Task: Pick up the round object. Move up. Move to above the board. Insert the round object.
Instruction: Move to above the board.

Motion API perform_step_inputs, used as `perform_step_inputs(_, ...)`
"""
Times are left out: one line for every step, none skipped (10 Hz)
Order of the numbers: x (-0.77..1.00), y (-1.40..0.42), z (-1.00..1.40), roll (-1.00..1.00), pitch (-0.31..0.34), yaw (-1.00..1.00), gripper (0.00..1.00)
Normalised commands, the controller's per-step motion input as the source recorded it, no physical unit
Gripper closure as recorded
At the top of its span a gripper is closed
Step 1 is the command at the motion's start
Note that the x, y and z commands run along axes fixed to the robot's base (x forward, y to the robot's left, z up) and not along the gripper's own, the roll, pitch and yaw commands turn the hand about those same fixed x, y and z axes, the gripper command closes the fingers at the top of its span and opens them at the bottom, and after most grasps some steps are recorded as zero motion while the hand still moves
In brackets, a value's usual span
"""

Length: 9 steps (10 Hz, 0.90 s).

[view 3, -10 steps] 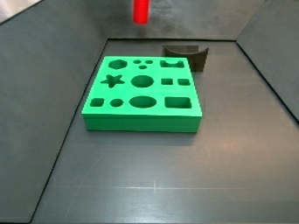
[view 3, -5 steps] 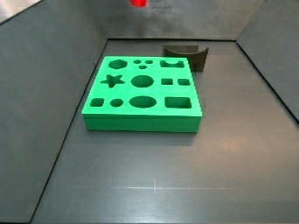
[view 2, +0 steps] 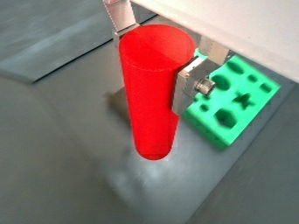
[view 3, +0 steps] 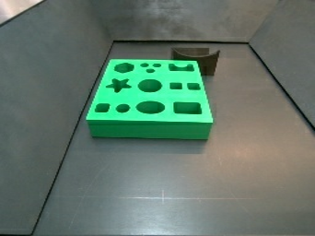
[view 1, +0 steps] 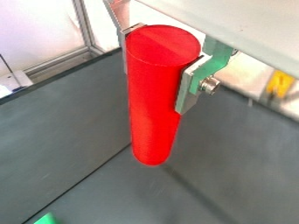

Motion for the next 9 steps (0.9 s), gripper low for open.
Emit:
perform_step_inputs(0.01,-1.0,0.02,-0.14,-0.235,-0.21,1.0)
perform_step_inputs(0.01,-1.0,0.01,-0.09,-0.195,-0.08,1.0)
perform_step_inputs(0.01,-1.0,0.01,-0.06,-0.161,-0.05,1.0)
perform_step_inputs(0.01,-1.0,0.01,-0.03,-0.07,-0.02,1.0)
perform_step_inputs(0.01,-1.0,0.01,-0.03,-0.053,-0.01,1.0)
perform_step_inputs(0.01,-1.0,0.01,0.0,-0.039,0.0,1.0)
perform_step_inputs(0.01,-1.0,0.01,-0.02,-0.034,0.0,1.0)
perform_step_inputs(0.0,-1.0,0.01,-0.01,-0.025,0.0,1.0)
perform_step_inputs(0.0,-1.0,0.01,-0.02,-0.021,0.0,1.0)
